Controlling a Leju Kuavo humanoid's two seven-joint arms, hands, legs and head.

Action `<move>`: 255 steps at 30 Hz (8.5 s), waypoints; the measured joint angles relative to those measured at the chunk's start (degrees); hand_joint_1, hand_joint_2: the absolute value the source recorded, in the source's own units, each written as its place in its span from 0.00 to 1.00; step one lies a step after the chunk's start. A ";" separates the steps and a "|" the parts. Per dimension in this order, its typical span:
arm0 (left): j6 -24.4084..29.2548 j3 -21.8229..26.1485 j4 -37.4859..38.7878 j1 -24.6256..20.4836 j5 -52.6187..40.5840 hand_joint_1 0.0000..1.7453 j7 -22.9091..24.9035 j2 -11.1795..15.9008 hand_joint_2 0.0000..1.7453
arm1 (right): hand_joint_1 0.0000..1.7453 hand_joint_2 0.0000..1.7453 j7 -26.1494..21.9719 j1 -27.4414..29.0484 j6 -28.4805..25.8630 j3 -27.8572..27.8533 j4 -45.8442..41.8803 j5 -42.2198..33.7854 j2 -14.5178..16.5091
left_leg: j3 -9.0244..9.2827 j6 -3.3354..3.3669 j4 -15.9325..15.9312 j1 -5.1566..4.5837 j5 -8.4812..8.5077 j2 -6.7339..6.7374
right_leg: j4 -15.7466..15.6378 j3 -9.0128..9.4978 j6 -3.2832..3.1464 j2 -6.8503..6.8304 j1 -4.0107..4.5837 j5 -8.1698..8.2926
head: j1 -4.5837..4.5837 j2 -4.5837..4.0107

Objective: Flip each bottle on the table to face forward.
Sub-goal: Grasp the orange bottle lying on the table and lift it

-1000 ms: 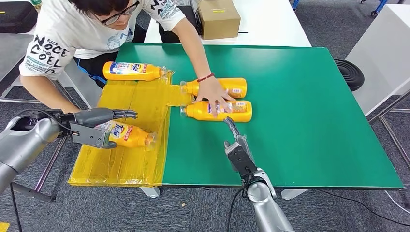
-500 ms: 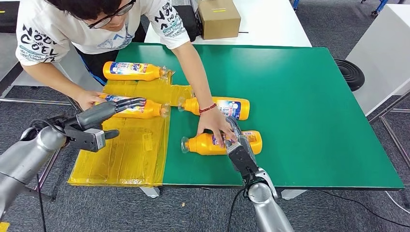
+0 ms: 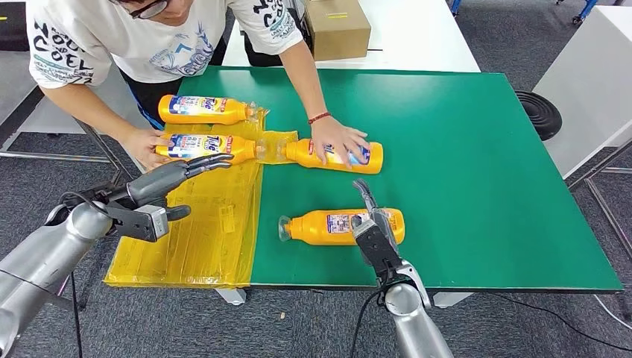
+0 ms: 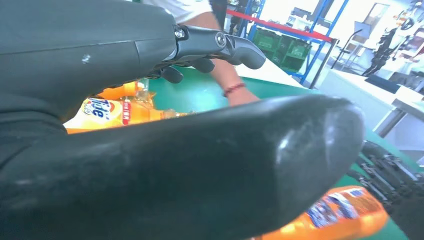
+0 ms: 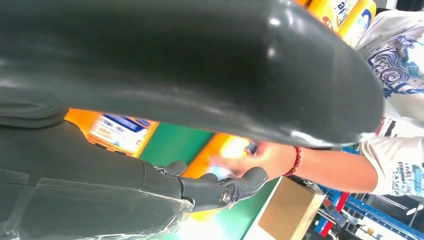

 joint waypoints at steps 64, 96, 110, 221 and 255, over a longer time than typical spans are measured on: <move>12.29 17.92 12.42 21.65 22.21 0.00 12.59 -15.66 1.00 | 0.00 1.00 14.83 -11.44 4.92 8.40 2.77 23.58 -7.15 | -0.09 0.01 0.01 -0.06 0.00 -0.02 | -0.02 -0.03 0.02 -0.01 -0.05 0.03 | -0.01 0.00; 45.61 28.35 -20.89 38.96 13.32 0.00 -0.06 -27.54 1.00 | 0.00 1.00 6.74 -21.93 10.38 24.32 8.72 8.27 -20.93 | -0.11 0.03 0.01 -0.11 -0.04 -0.05 | -0.06 -0.04 0.03 -0.03 -0.02 0.02 | -0.03 0.00; 46.19 28.35 -25.35 42.54 12.67 0.00 -0.06 -28.02 1.00 | 0.00 1.00 9.52 -8.96 6.07 25.74 -5.83 10.69 -24.66 | -0.10 0.07 0.01 -0.10 -0.11 -0.10 | -0.08 0.00 0.04 -0.07 -0.05 -0.03 | -0.03 0.00; 34.61 32.55 -9.84 38.93 10.92 0.00 15.51 -30.92 1.00 | 1.00 1.00 9.31 -20.95 6.70 21.60 24.43 16.19 -13.96 | 0.51 0.09 0.00 -0.06 -0.09 -0.04 | -0.10 0.50 0.02 -0.03 -0.02 -0.03 | -0.02 0.00; 14.37 33.91 -11.47 40.64 33.11 0.00 16.78 -31.03 1.00 | 1.00 1.00 -5.90 -4.81 0.25 7.88 -3.01 4.61 -6.53 | -0.02 0.06 -0.01 -0.02 -0.10 -0.06 | -0.08 0.03 0.02 -0.04 -0.01 -0.03 | -0.02 0.00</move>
